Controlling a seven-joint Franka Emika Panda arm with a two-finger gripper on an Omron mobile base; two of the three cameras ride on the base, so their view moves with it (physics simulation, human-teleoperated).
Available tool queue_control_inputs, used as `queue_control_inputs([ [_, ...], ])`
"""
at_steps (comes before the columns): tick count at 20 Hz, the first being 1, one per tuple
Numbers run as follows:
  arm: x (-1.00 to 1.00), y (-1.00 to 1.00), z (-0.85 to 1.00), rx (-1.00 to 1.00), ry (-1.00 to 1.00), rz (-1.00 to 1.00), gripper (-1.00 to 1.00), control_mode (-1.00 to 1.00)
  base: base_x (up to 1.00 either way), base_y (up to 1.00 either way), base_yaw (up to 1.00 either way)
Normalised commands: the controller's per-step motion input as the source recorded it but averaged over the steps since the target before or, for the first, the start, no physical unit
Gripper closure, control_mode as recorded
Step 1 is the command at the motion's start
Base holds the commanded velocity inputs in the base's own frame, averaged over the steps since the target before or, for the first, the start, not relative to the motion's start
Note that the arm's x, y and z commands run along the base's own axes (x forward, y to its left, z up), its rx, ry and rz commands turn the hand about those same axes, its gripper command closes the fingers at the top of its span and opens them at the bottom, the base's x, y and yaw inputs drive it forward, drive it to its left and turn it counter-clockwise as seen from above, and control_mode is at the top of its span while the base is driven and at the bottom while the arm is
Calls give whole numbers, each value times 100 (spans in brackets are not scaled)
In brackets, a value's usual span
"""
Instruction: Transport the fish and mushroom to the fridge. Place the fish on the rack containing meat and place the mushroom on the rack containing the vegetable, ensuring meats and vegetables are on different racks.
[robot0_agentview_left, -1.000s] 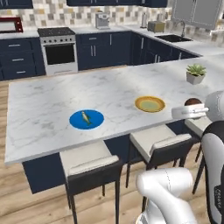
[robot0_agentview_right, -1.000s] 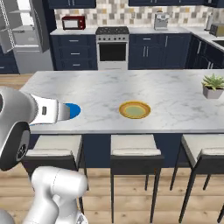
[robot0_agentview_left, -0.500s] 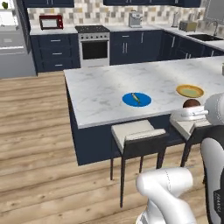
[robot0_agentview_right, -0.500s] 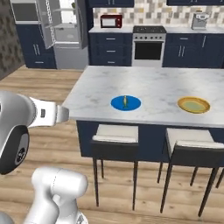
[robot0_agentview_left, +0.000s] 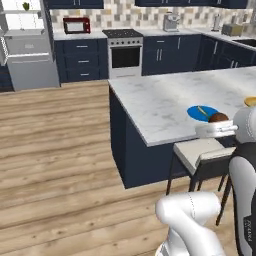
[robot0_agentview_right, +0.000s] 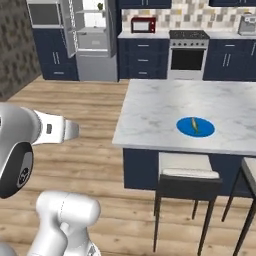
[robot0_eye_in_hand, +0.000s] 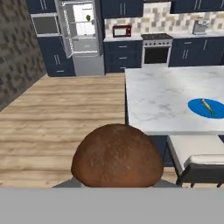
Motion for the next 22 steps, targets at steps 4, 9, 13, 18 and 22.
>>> queue_control_inputs([
  [4, 0, 0, 0, 0, 0, 0, 100, 100, 56, 100, 0],
  [9, 0, 0, 0, 0, 0, 0, 100, 100, 85, 100, 0],
  [13, 0, 0, 0, 0, 0, 0, 100, 100, 100, 100, 0],
  [18, 0, 0, 0, 0, 0, 0, 100, 100, 100, 100, 0],
  [22, 0, 0, 0, 0, 0, 0, 100, 100, 100, 100, -2],
])
